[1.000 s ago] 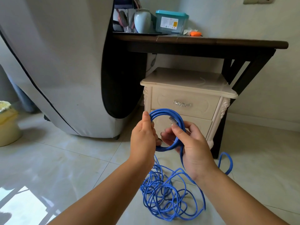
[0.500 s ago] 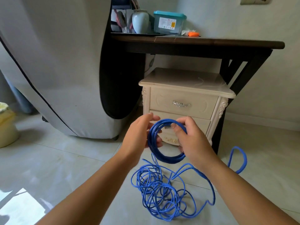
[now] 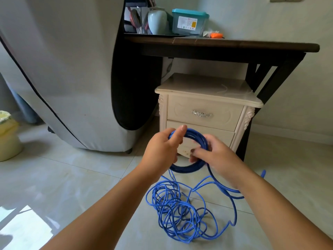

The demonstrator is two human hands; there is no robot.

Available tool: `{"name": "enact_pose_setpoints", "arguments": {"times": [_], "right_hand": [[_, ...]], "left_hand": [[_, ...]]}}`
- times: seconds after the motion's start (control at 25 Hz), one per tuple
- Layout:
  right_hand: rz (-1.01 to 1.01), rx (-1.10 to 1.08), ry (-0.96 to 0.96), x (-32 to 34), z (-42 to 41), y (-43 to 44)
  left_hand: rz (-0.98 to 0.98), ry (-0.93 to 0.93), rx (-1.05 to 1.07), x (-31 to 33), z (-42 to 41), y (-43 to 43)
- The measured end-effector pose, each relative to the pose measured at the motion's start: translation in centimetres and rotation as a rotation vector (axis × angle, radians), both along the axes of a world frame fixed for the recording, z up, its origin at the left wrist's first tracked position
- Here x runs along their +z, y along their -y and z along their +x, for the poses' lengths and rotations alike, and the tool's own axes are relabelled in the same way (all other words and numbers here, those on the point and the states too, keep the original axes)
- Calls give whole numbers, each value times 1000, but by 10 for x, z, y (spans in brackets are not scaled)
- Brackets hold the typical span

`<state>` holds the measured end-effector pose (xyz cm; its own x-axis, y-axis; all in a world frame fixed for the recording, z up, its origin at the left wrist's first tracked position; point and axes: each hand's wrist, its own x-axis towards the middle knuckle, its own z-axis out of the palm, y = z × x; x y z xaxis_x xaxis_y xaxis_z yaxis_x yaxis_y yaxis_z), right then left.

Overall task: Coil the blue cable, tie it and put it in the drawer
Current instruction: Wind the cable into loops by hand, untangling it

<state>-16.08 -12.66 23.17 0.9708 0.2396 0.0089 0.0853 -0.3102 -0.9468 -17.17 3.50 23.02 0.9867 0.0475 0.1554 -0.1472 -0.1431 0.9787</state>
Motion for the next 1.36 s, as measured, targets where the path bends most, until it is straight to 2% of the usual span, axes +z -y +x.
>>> {"name": "enact_pose_setpoints", "arguments": {"times": [0.08, 0.16, 0.24, 0.32, 0.4, 0.6, 0.68, 0.84, 0.96, 1.04, 1.2, 1.28, 1.36], "right_hand": [[92, 5, -152, -5, -2, -4], [397, -54, -185, -7, -4, -13], [670, -124, -140, -6, -6, -19], [800, -149, -114, -3, -7, -21], [822, -145, -96, 0, -9, -21], [707, -98, 15, 5, -9, -18], [555, -65, 86, 6, -8, -14], [183, 0, 197, 12, -8, -8], [23, 38, 228, 12, -8, -9], [-34, -22, 260, 9, -9, -9], [-125, -184, 412, 8, -9, -8], [-87, -209, 368, 7, -8, -7], [3, -158, 225, 4, -9, -7]], "left_hand": [[-177, 16, 26, 3, -1, -1], [-349, 16, 29, 7, -4, 3], [-489, -15, 38, 9, -9, 12], [-604, -85, 60, 7, -12, 22], [-642, -130, 63, 5, -11, 24], [-517, -137, -19, 1, -10, 14], [-342, -79, -19, 2, -9, 4], [61, 187, -84, 8, -8, -16], [311, 225, -172, 9, -10, -11], [433, 200, -148, 9, -11, -6], [470, 188, -23, 7, -7, -1], [417, 190, 21, 7, -5, -1], [329, 159, 30, 7, -5, -1]]}}
